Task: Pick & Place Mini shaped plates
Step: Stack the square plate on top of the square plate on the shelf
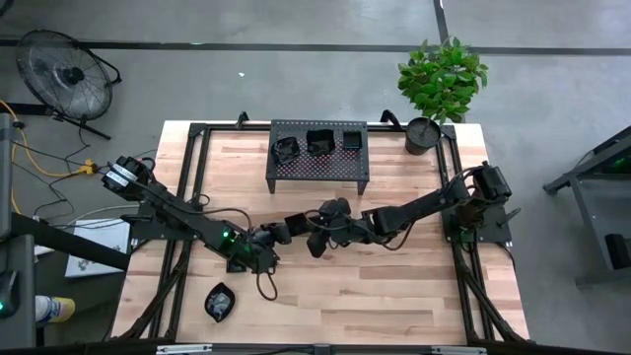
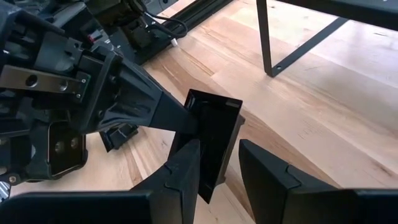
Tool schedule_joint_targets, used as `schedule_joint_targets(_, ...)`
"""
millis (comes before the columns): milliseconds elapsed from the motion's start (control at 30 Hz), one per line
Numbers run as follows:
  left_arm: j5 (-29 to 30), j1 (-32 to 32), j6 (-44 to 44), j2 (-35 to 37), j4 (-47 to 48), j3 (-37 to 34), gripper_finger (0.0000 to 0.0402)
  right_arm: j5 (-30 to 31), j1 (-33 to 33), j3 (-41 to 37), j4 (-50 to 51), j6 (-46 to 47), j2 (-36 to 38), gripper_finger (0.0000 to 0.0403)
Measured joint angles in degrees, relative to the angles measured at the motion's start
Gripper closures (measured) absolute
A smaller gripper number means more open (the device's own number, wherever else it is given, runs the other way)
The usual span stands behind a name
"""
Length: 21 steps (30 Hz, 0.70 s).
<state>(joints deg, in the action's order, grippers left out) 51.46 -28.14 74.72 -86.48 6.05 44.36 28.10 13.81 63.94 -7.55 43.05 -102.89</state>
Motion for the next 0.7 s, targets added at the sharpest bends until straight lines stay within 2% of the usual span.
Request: schedule_joint_targets(700, 0.15, 0.02, 0.07, 0.0, -0.4, 0.0, 0.0401, 0.05, -0.69, 0.04, -0.48, -0.55, -1.46, 0.0295)
